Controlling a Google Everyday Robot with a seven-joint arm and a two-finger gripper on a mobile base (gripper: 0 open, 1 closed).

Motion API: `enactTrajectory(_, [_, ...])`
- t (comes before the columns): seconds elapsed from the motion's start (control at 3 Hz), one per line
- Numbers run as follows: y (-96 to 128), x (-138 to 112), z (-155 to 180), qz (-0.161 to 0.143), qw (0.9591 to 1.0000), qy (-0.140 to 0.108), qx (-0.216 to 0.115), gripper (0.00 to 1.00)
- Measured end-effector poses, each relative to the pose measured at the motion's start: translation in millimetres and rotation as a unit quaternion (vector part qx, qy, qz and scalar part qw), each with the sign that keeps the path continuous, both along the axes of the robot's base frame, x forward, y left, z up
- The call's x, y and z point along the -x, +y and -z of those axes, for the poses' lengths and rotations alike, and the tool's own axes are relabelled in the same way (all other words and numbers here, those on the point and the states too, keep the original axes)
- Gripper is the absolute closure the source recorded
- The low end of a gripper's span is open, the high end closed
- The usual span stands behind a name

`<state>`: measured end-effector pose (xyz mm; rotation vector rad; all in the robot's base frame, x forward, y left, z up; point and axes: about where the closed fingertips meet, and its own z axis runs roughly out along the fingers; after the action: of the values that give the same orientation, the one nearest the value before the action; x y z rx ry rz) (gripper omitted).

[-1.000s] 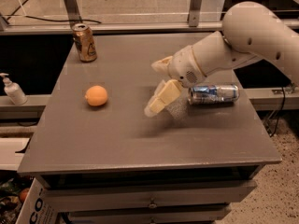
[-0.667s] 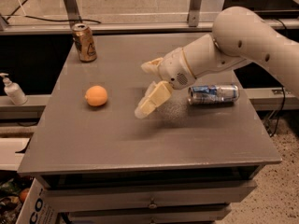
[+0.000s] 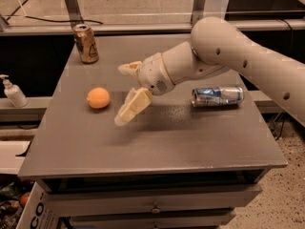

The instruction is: Move orange near orange can

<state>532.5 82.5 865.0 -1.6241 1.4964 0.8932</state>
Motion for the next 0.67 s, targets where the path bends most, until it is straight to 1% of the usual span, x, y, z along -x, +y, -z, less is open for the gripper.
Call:
enactTrajectory(0.33, [0.2, 0.1, 0.0, 0.000, 1.0000, 0.000, 0.000, 0.00])
enactTrajectory(0.67, [12.4, 3.7, -0.8, -0.018, 0.9998, -0.009, -0.002, 0.00])
